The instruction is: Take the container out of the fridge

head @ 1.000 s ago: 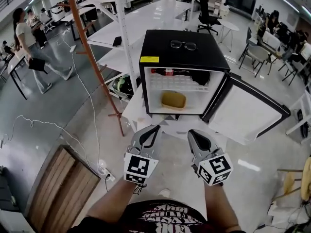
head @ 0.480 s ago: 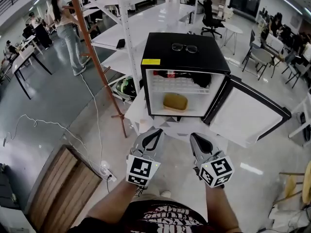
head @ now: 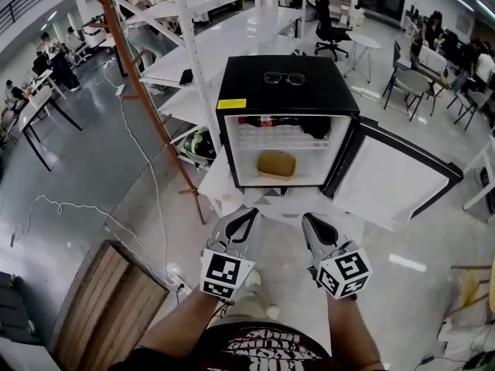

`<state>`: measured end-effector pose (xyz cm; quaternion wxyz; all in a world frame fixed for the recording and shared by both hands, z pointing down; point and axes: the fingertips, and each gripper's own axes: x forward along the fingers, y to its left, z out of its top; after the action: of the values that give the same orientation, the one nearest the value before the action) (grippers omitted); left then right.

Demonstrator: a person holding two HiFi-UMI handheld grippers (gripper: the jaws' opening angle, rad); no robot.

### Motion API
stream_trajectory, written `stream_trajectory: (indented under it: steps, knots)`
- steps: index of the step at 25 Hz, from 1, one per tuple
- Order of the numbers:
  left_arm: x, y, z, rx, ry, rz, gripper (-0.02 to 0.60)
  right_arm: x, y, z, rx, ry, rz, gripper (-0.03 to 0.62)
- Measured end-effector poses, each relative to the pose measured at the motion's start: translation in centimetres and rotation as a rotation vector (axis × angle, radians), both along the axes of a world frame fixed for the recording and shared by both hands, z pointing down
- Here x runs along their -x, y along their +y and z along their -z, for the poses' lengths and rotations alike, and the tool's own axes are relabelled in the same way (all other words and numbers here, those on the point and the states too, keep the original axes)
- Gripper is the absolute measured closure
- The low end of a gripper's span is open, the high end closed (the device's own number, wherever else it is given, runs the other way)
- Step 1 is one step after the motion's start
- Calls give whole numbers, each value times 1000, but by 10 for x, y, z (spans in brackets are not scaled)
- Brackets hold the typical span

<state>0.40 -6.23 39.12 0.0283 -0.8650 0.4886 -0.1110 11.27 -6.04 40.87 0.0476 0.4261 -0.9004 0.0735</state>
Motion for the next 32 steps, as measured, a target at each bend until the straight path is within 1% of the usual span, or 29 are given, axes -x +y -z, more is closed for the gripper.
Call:
stream_trajectory:
  steps: [7,17,24,32]
  knots:
    - [-1,-12,-16,34,29,10,581,-8,-8,-18,42,8,-28,568]
    - [7,-40,-30,43,45,49,581,-17,-36,-32,74,16,-61,568]
    - [9,-65,-43,79,46,34,581,-18,-63,-36,90,28,-73,568]
    - [11,-106,-41,67,50,26,581,-21,-97,-40,101,42,-100,568]
